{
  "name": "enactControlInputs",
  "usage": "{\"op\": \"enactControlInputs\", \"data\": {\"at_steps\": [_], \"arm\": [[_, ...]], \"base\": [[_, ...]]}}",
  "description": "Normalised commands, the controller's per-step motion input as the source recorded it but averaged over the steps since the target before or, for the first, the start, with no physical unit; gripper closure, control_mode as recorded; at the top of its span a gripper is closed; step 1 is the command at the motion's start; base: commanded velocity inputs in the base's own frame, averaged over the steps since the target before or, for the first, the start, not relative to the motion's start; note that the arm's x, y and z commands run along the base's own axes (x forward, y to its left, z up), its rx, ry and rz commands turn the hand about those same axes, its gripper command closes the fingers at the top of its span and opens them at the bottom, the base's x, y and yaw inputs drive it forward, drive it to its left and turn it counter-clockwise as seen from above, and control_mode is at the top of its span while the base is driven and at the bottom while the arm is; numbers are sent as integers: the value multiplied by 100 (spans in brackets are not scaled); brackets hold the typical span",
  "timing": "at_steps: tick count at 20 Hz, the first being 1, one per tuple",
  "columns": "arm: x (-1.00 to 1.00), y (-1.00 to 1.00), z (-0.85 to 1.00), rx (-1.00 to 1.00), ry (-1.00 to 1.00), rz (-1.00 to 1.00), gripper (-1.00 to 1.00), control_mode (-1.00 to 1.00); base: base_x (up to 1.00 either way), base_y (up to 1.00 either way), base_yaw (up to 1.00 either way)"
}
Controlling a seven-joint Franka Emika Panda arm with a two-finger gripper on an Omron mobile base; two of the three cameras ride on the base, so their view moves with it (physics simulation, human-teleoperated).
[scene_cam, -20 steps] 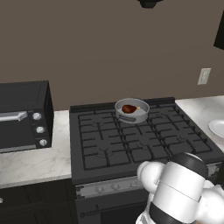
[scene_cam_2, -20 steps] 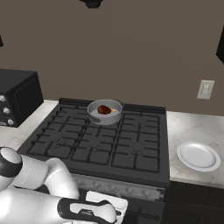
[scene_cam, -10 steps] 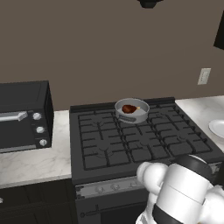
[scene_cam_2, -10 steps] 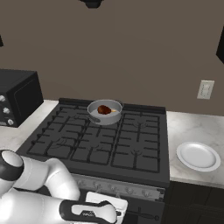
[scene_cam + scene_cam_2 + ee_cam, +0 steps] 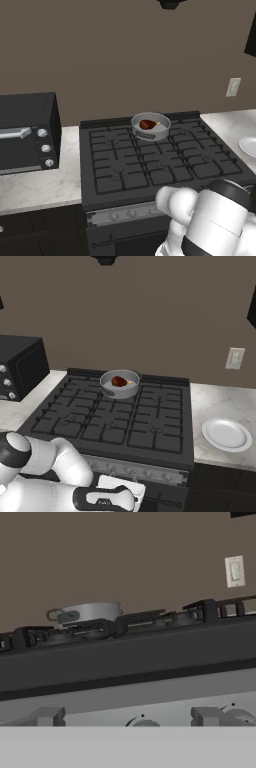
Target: Retrieve the frozen meat and place it in the pot on a burner. Then turn the burner on.
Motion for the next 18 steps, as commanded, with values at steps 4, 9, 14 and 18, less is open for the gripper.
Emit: {"op": "enactControlInputs", "data": {"at_steps": [4,9,14,18], "arm": [[17,0,0,0,-1,0,-100,-100],[13,0,-16,0,0,0,-100,-100],[9,0,-15,0,0,0,-100,-100],[9,0,-6,0,0,0,-100,-100]], "base": [[0,0,0],[0,0,0],[0,0,0],[0,0,0]]}}
